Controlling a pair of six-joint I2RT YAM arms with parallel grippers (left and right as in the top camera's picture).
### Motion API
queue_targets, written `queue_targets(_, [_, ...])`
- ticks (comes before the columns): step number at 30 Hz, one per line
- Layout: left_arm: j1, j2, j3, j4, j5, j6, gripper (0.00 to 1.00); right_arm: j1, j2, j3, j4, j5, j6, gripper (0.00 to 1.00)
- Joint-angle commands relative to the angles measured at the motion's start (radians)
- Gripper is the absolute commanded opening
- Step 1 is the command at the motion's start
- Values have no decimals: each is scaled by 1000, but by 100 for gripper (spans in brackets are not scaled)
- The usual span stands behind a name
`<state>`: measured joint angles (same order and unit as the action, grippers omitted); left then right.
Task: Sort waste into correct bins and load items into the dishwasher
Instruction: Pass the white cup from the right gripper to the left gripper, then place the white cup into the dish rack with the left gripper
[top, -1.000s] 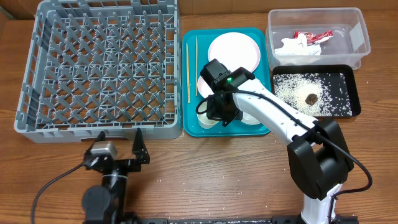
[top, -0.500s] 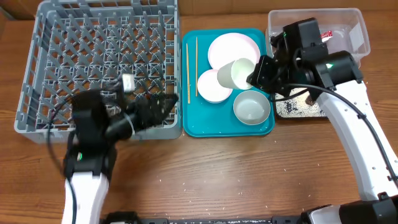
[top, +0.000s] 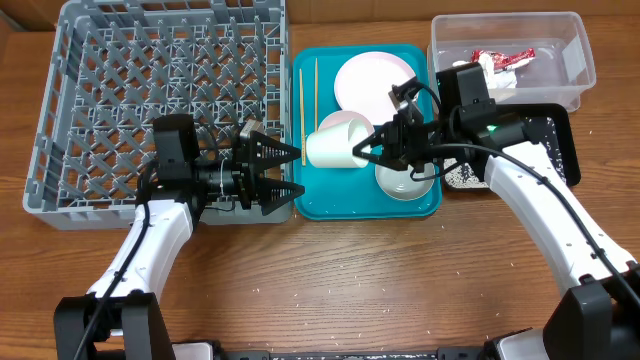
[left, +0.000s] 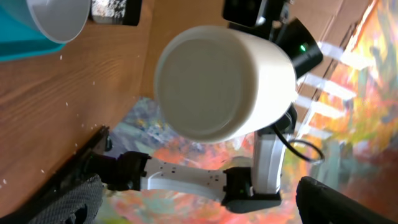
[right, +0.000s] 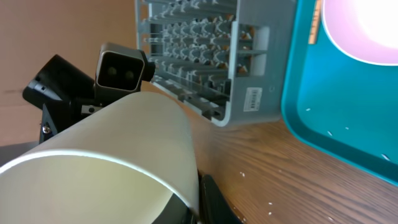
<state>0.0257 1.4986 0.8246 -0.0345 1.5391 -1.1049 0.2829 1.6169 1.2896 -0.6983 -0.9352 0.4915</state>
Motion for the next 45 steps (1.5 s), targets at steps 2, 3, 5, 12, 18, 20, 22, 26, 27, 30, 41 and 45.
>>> queue_targets(2, [-6,-1,13,63,42,91,93,3,1,-23,25,-82,-18,4])
queue_targets(3, [-9,-1,13,108,42,110,93,17,1,-23,49,-100,-18,4])
queue_targets(5, [-16,-1,13,148,43,110,97,42,3,-23,49,-108,-17,4])
queue_targets(12, [-31,-1,13,152,43,110,100,85,28,-23,97,-145,-9,4])
queue_targets(18, [-32,-1,13,152,43,95,87,122,39,-27,126,-143,-10,4])
queue_targets(20, [-32,-1,13,152,43,95,84,122,64,-27,129,-147,-9,4])
queue_targets(22, [-32,-1,13,152,43,95,83,122,90,-27,138,-171,-10,4])
queue_targets(26, [-33,-1,13,152,43,95,81,122,127,-27,204,-219,13,4])
queue_targets(27, [-33,-1,13,152,43,95,78,122,129,-27,214,-219,18,4])
queue_targets(30, [-33,-1,13,151,42,95,55,122,129,-26,213,-220,18,5])
queue_targets(41, [-4,-4,13,386,43,-47,36,78,128,-26,214,-218,8,57])
queue_targets(45, [77,-5,23,927,43,-416,42,-27,128,-26,106,-74,-65,66])
